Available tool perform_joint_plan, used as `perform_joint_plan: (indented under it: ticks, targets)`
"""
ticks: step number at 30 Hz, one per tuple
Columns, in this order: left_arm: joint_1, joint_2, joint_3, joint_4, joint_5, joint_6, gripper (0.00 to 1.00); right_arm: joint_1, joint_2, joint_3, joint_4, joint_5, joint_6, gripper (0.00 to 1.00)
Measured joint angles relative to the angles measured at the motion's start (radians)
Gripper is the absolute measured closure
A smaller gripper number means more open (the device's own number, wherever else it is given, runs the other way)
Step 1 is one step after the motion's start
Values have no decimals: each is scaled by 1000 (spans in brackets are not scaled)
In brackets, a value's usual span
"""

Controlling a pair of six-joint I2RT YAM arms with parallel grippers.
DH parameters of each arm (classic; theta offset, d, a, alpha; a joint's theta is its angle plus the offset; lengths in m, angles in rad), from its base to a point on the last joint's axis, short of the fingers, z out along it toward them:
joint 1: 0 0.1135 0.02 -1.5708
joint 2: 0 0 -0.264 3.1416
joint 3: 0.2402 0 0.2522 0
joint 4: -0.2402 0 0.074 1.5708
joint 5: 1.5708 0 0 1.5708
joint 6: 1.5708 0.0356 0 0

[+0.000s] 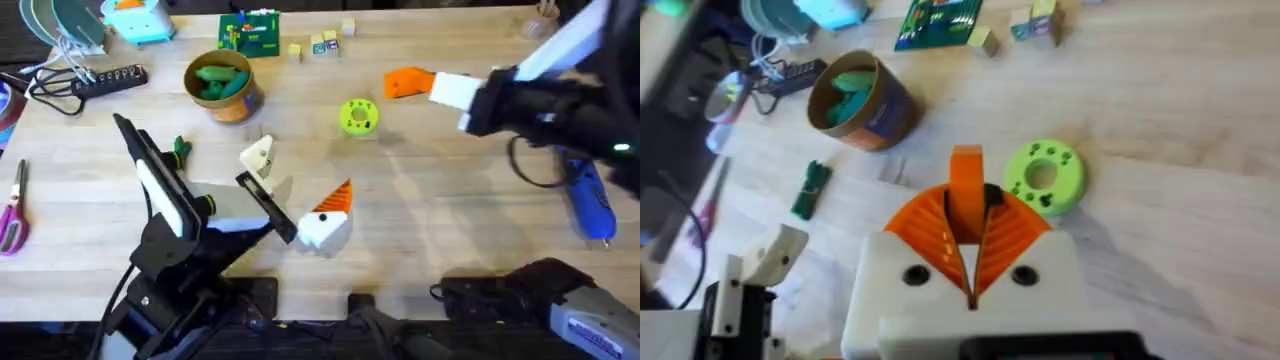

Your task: Pick up the gripper from the table and insert it into the empty holder that is missing its gripper. Then pick up a screw, insert it into the mounting hole, and use the screwdriver to tighten it. Finally, clean up the table by picking up the vegetable and placing it into the bucket.

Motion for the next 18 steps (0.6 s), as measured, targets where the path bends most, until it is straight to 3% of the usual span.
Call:
perform_joint_plan:
  ticks: [3,6,11,18]
  targets:
    - [0,0,0,0,0,0,7,-6,62,-121,226,-110,130,992]
    - [0,0,0,0,0,0,8,-6,138,-176,347,-240,242,992]
    - [0,0,0,0,0,0,8,-6,264,-179,435,-470,365,992]
    - [0,0,0,0,0,0,8,-6,396,-180,551,-704,503,992]
